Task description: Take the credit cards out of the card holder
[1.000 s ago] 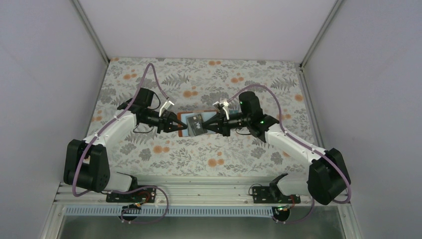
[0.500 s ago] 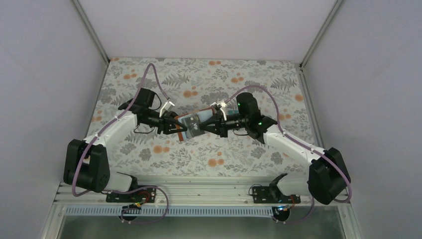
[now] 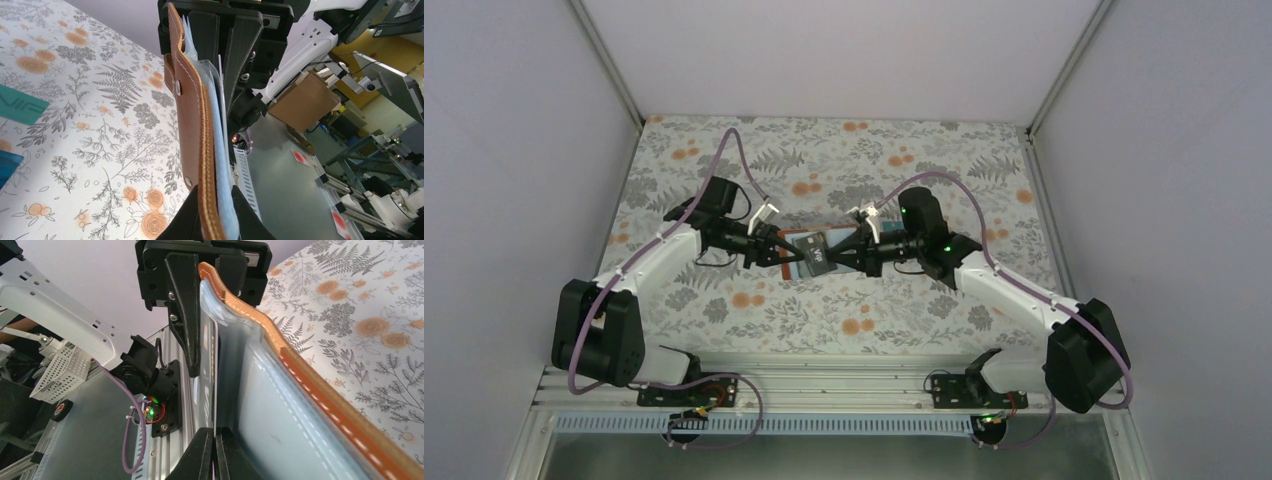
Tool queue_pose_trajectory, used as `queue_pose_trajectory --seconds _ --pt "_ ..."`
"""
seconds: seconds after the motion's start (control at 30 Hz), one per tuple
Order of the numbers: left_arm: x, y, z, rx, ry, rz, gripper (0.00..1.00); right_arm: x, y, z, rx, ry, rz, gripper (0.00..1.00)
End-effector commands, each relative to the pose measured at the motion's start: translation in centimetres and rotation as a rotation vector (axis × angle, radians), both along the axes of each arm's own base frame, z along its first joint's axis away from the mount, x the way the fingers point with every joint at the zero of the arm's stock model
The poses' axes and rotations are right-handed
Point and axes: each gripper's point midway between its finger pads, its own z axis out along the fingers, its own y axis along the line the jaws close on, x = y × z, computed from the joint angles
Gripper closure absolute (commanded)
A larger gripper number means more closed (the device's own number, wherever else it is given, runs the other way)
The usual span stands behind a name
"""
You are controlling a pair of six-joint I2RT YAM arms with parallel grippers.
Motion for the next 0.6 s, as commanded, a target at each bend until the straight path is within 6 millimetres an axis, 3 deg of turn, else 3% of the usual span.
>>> queue_pose_trajectory --seconds 0.0,0.17,0.3,0.47,0.57 --pt "-0.1 0.1 0.5 -0.027 -0.002 -0.009 0.90 2.3 -1.8 1.1 -0.013 -0.047 -0.117 0.96" --pt "0.0 0.0 0.4 -0.025 0.007 -0.008 0.89 2.2 -2.0 1.8 0.000 -0.055 -0.116 0.96" --pt "0.1 0.0 0.3 -0.019 0.008 -0.005 0.97 2.8 -2.6 1.7 -0.018 -0.047 -0.157 0.96" --pt "1.3 0.0 -0.2 0.036 0.008 0.041 0.98 4.7 -5.7 0.4 -0.074 0.037 -0.286 0.96" --pt "1.6 0.0 -0.7 0.052 0.009 0.055 0.98 4.9 -7.4 0.2 -0.071 0.064 -0.317 0.96"
